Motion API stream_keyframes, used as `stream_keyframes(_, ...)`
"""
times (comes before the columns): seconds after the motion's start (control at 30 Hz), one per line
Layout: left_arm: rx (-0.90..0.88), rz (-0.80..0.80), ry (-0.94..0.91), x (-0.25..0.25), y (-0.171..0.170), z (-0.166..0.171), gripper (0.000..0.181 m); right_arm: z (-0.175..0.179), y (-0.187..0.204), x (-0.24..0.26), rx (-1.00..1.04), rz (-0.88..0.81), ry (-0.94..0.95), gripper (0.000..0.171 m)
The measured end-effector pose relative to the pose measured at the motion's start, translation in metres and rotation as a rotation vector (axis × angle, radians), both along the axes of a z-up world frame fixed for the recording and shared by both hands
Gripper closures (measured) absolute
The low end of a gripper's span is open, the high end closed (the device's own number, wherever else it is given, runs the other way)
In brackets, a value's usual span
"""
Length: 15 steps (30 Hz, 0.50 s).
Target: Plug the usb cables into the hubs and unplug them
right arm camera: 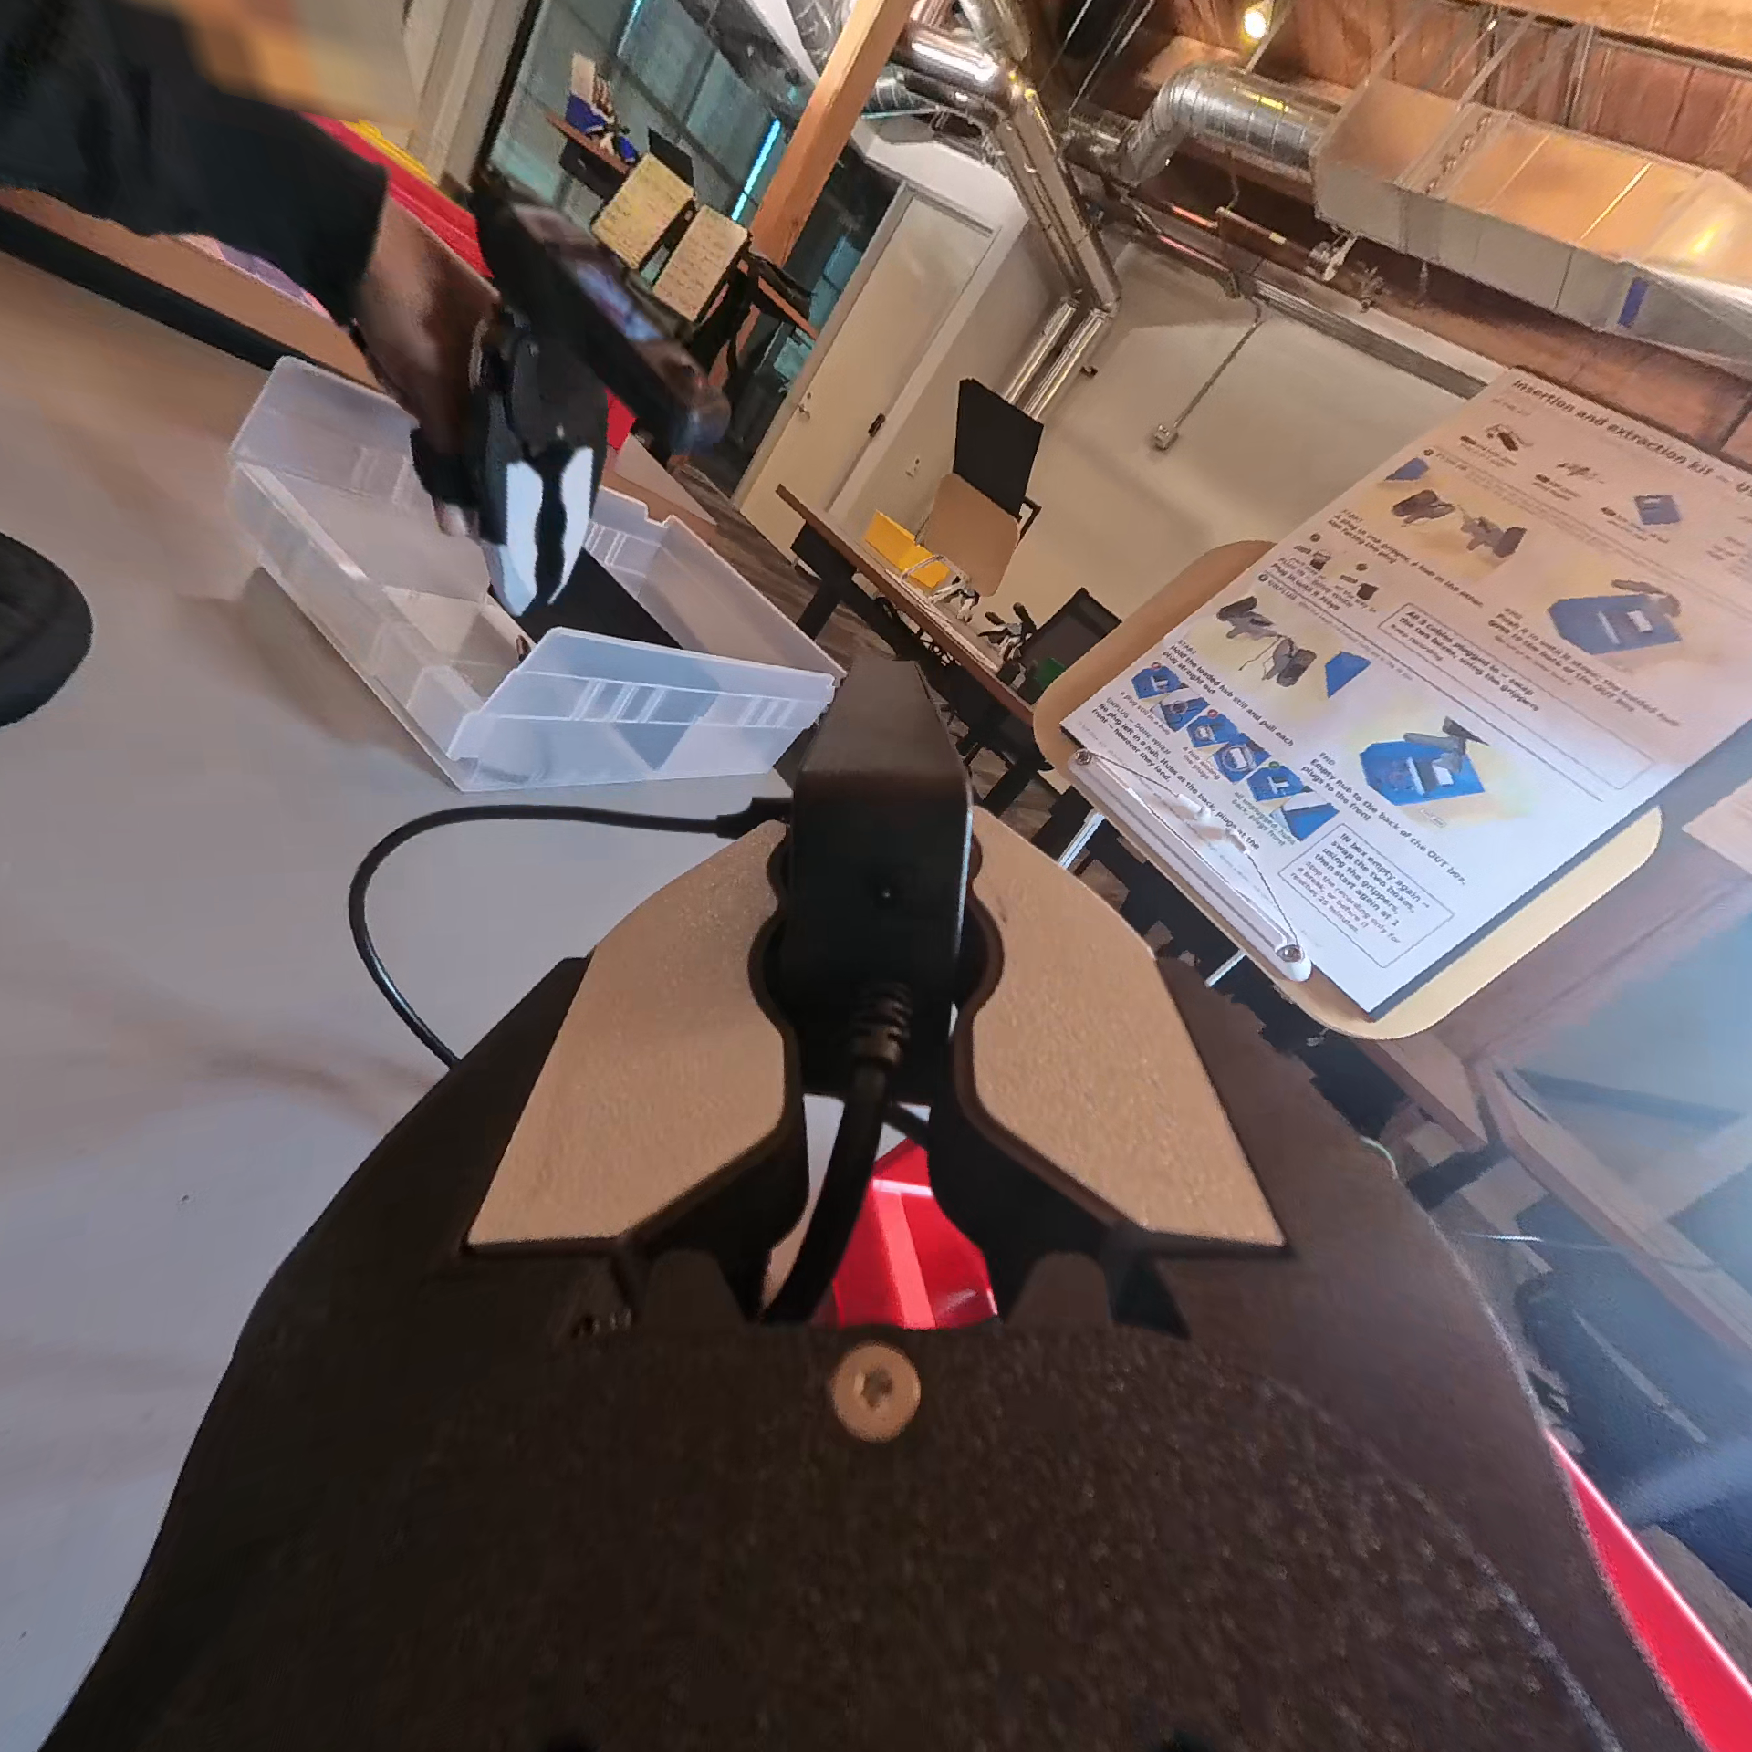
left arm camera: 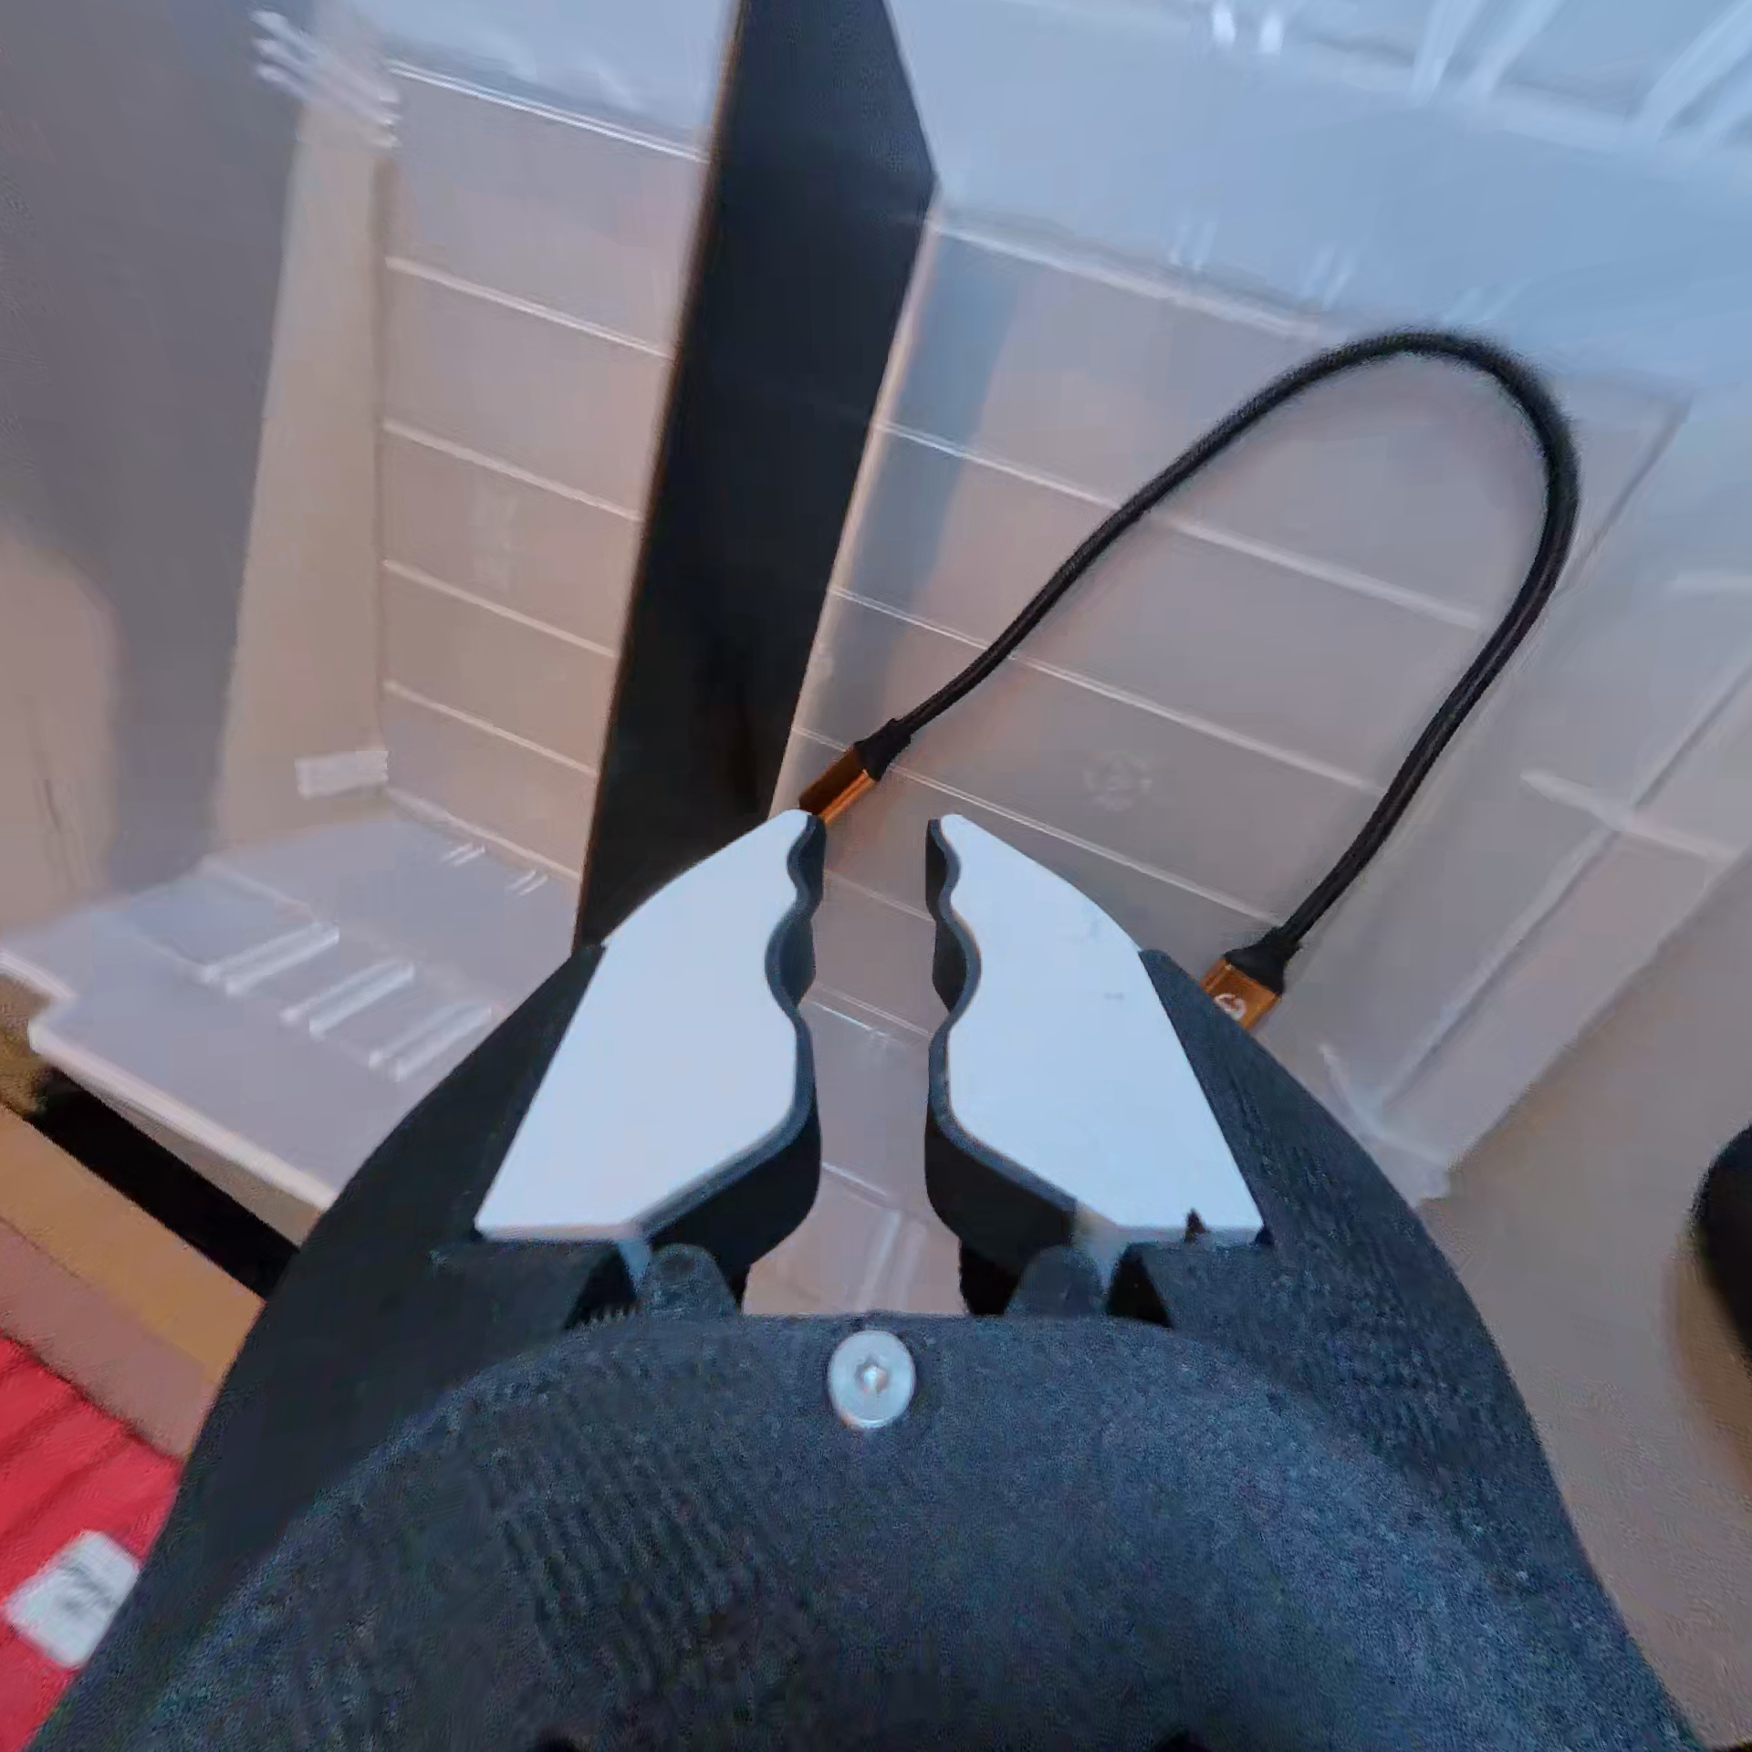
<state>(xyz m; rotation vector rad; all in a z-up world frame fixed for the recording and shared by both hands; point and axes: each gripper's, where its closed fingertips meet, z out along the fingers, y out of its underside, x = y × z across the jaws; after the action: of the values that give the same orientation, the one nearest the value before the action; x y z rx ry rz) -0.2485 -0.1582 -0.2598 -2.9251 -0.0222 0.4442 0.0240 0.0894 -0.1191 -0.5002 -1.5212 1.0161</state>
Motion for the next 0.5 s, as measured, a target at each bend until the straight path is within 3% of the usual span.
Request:
stream_keyframes(0.23,-0.183,-0.279,0.048,-0.001,0.013,-0.023,0.155,-0.002,0.011,-0.003,-0.072,0.001,-0.02,0.143)
stream_keyframes(0.3,-0.221,-0.31,0.005,0.006,0.014,-0.035,0.158,-0.001,0.013,-0.003,-0.085,0.003,-0.019,0.143)
stream_keyframes(0.33,-0.202,-0.323,0.017,0.005,0.019,-0.036,0.173,-0.001,0.013,-0.003,-0.092,0.006,-0.021,0.144)
stream_keyframes(0.5,-0.175,-0.305,0.048,0.002,0.025,-0.037,0.177,0.001,0.014,-0.004,-0.117,0.014,-0.021,0.144)
